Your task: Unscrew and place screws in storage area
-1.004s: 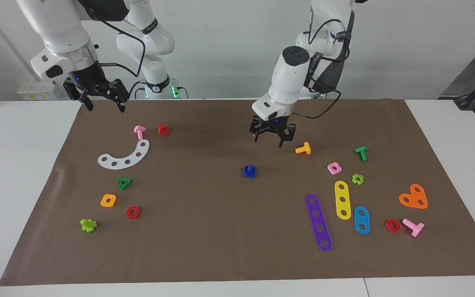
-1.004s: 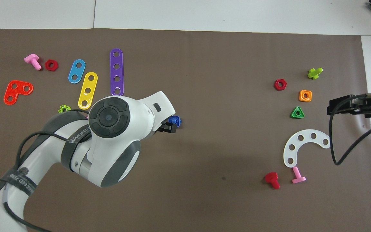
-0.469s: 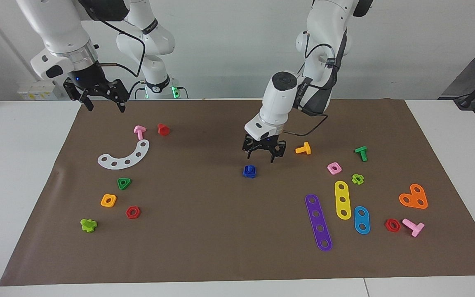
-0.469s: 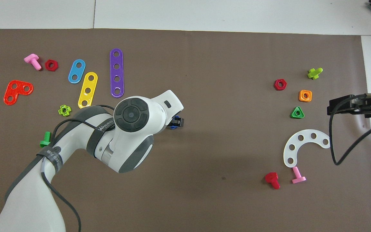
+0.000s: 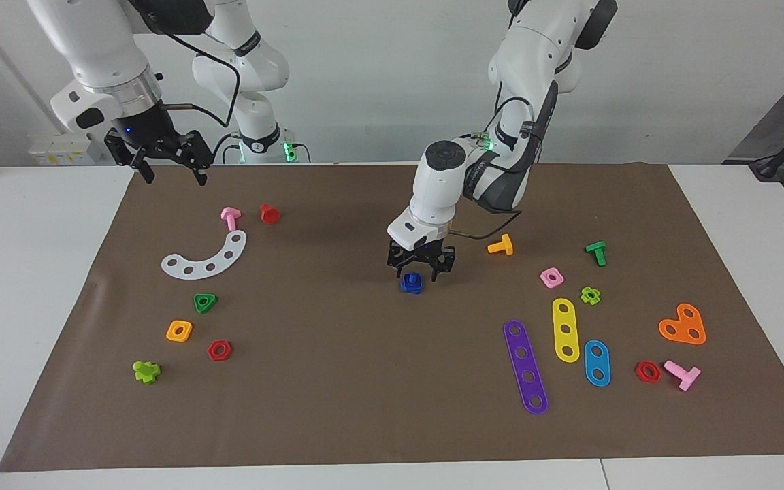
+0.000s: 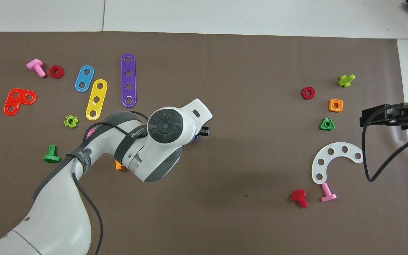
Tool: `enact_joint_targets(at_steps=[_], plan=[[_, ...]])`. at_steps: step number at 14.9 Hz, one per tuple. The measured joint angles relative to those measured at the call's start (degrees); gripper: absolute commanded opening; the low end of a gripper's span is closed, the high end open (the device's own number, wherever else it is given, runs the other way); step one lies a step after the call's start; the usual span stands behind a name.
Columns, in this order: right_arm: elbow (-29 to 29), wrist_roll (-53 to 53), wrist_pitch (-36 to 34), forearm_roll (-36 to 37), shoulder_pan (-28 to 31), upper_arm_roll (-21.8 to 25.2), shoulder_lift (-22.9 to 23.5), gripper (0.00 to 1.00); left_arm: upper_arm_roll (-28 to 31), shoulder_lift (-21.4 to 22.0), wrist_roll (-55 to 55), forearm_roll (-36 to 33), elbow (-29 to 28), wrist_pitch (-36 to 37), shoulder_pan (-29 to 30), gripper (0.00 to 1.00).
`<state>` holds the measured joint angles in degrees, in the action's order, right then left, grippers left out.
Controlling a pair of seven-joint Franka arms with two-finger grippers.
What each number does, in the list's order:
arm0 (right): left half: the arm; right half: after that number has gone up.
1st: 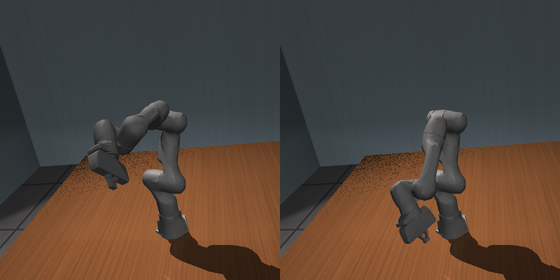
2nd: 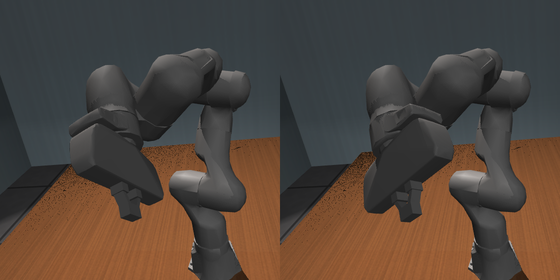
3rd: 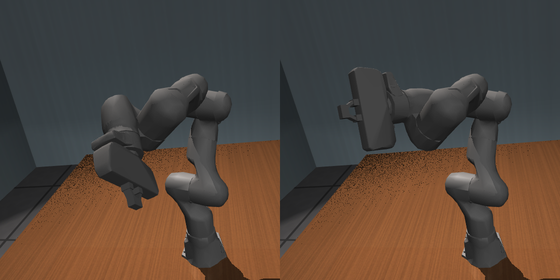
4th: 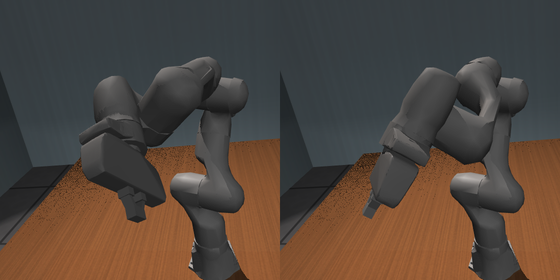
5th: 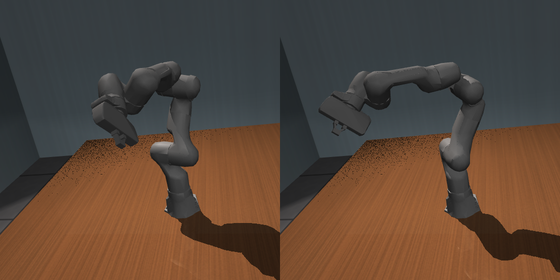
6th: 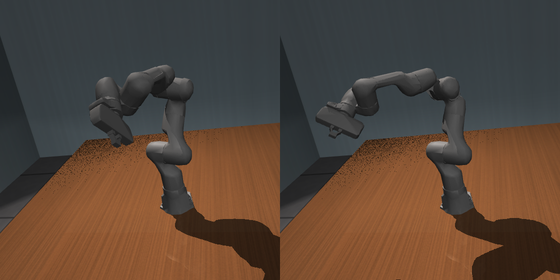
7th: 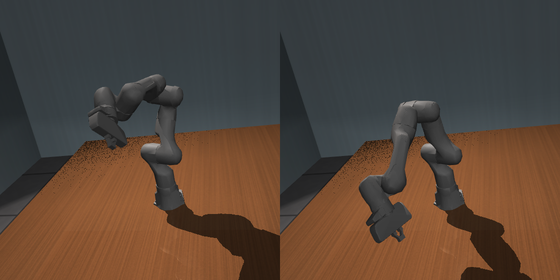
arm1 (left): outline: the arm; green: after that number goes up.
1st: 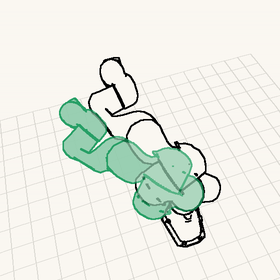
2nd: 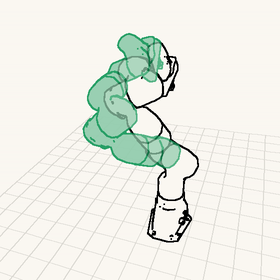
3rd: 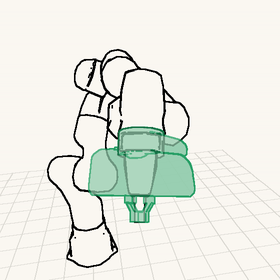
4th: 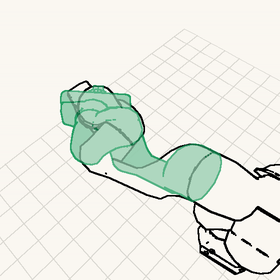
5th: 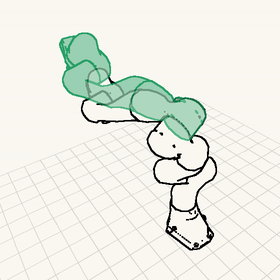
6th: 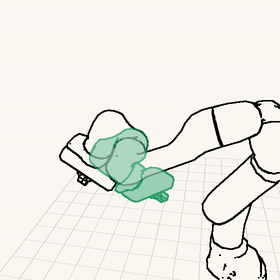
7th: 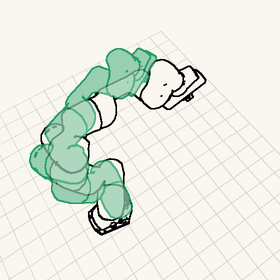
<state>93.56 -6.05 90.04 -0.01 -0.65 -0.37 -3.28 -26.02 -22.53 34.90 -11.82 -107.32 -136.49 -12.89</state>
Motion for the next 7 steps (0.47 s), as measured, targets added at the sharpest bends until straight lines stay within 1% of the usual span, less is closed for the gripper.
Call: enact_joint_targets(at_steps=[1, 2, 7], plan=[[0.0, 0.0, 0.0, 0.0, 0.0, 0.0, 0.0, 1.00, 0.0, -0.3, 0.0, -0.2, 0.0, -0.1, -0.1, 0.81], [0.0, 0.0, 0.0, 0.0, 0.0, 0.0, 0.0, 1.00, 0.0, -0.5, 0.1, -0.5, 0.0, -0.2, -0.2, 0.78], [0.0, 0.0, 0.0, 0.0, 0.0, 0.0, 0.0, 1.00, 0.0, -1.1, 0.1, -1.2, -0.7, -1.4, -0.3, 0.74]])
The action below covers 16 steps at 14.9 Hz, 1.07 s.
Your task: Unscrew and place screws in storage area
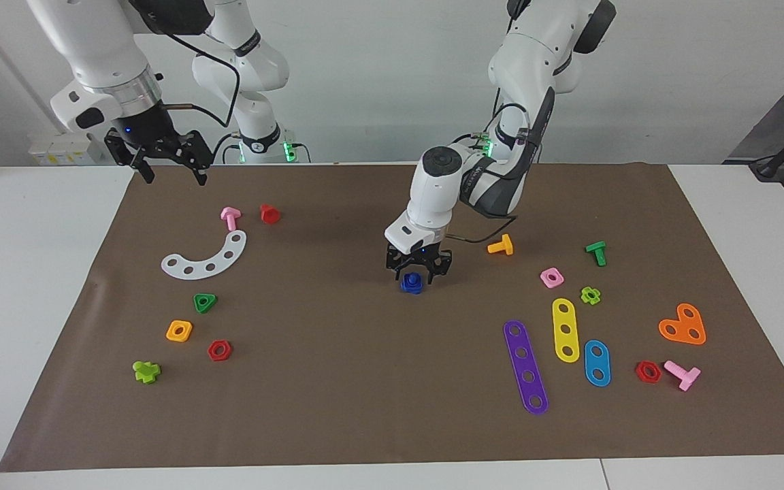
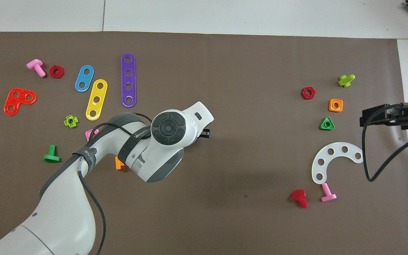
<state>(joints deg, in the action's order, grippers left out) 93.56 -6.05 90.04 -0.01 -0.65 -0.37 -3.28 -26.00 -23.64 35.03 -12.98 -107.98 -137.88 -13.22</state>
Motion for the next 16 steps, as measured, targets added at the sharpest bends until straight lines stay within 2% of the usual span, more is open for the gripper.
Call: enact_joint_targets(at_steps=[6, 7, 9, 10, 12, 14, 16], plan=[[0.0, 0.0, 0.0, 0.0, 0.0, 0.0, 0.0, 1.00, 0.0, -0.5, 0.2, -0.8, -1.8, -2.5, 0.0, 0.72], [0.0, 0.0, 0.0, 0.0, 0.0, 0.0, 0.0, 1.00, 0.0, -0.5, 0.3, -0.9, -1.9, -2.7, 0.0, 0.68], [0.0, 0.0, 0.0, 0.0, 0.0, 0.0, 0.0, 1.00, 0.0, -0.5, 0.3, -0.9, -2.0, -2.9, 0.0, 0.46], [0.0, 0.0, 0.0, 0.0, 0.0, 0.0, 0.0, 1.00, 0.0, -0.5, 0.3, -0.9, -2.0, -2.9, 0.0, 0.39], [0.0, 0.0, 0.0, 0.0, 0.0, 0.0, 0.0, 1.00, 0.1, -0.5, 0.4, -0.9, -1.9, -3.0, 0.0, 0.37], [0.0, 0.0, 0.0, 0.0, 0.0, 0.0, 0.0, 1.00, 0.1, -0.5, 0.5, -0.9, -1.8, -3.0, 0.0, 0.25], [0.0, 0.0, 0.0, 0.0, 0.0, 0.0, 0.0, 1.00, 0.1, -0.5, 1.2, -0.9, -1.2, -3.0, 0.0, 0.23]])
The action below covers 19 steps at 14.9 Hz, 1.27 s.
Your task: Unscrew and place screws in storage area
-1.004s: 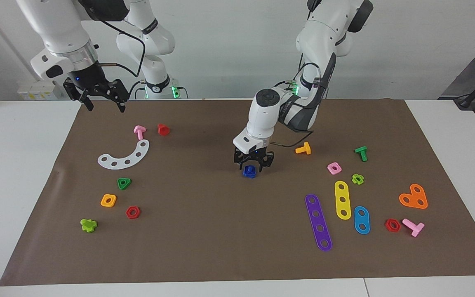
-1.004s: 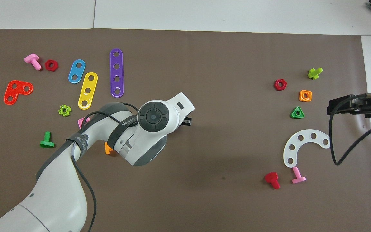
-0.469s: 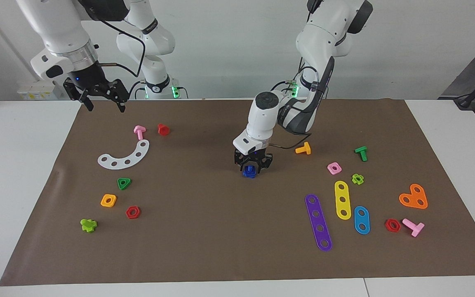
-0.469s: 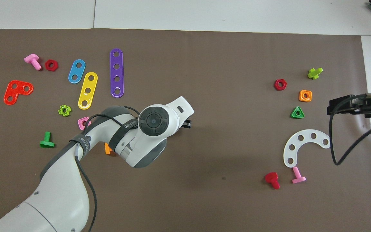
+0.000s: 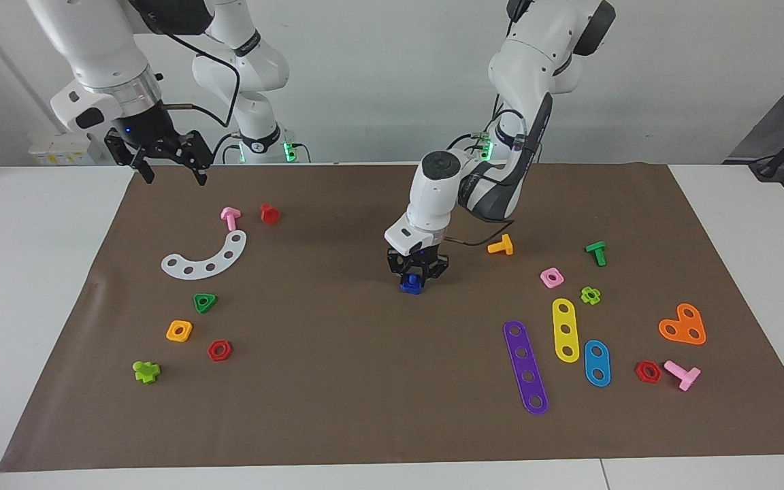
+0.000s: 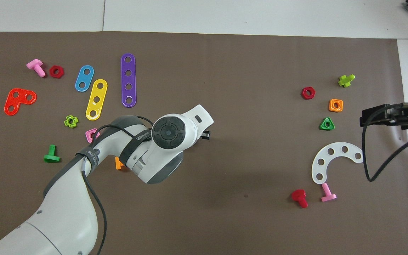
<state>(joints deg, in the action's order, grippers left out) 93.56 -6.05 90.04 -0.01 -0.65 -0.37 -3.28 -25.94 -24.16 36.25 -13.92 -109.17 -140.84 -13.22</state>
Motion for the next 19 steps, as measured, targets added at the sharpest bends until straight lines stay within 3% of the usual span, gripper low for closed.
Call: enact_joint_targets(at_steps=[4, 11, 19], plan=[[0.0, 0.0, 0.0, 0.0, 0.0, 0.0, 0.0, 1.00, 0.0, 1.2, 0.7, 0.0, 1.9, 2.3, 0.0, 0.24], [0.0, 0.0, 0.0, 0.0, 0.0, 0.0, 0.0, 1.00, 0.7, 8.9, 0.8, 0.1, 2.7, 11.7, 0.4, 0.23], [0.0, 0.0, 0.0, 0.0, 0.0, 0.0, 0.0, 1.00, 3.4, 9.5, -7.3, 0.2, 0.5, 13.5, 7.6, 0.22]])
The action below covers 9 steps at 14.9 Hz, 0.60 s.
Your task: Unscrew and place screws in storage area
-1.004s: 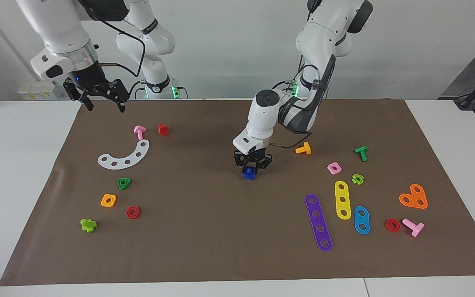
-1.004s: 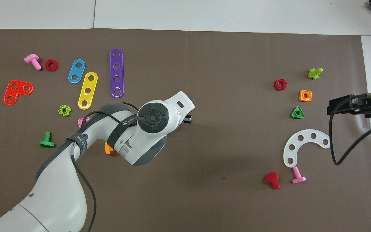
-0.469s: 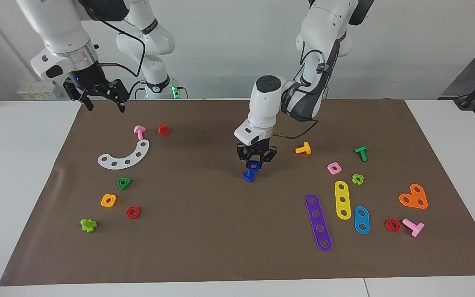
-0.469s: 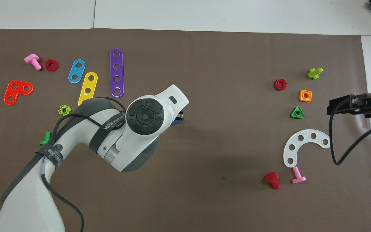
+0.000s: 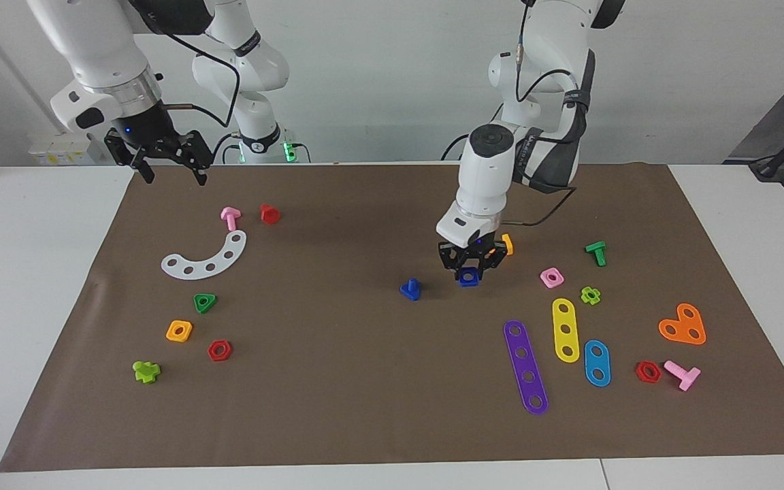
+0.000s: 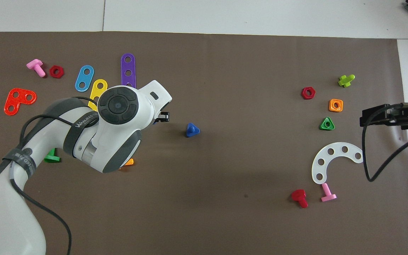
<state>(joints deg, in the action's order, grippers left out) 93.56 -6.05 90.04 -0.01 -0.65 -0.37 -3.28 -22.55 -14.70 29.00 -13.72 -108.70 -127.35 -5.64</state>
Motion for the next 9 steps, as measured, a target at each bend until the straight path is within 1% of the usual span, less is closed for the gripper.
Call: enact_joint_targets(at_steps=[2, 5, 7, 9], plan=[[0.0, 0.0, 0.0, 0.0, 0.0, 0.0, 0.0, 1.00, 2.8, 0.5, -3.8, 1.3, -1.8, -1.7, 0.1, 0.22], [0.0, 0.0, 0.0, 0.0, 0.0, 0.0, 0.0, 1.00, 6.4, 1.4, -8.3, 2.7, -6.2, -7.4, 0.3, 0.22], [0.0, 0.0, 0.0, 0.0, 0.0, 0.0, 0.0, 1.00, 6.8, 1.6, -9.2, 2.8, -8.7, -10.2, 0.8, 0.23], [0.0, 0.0, 0.0, 0.0, 0.0, 0.0, 0.0, 1.00, 7.2, 1.7, -10.1, 2.8, -10.5, -11.5, 1.0, 0.23]])
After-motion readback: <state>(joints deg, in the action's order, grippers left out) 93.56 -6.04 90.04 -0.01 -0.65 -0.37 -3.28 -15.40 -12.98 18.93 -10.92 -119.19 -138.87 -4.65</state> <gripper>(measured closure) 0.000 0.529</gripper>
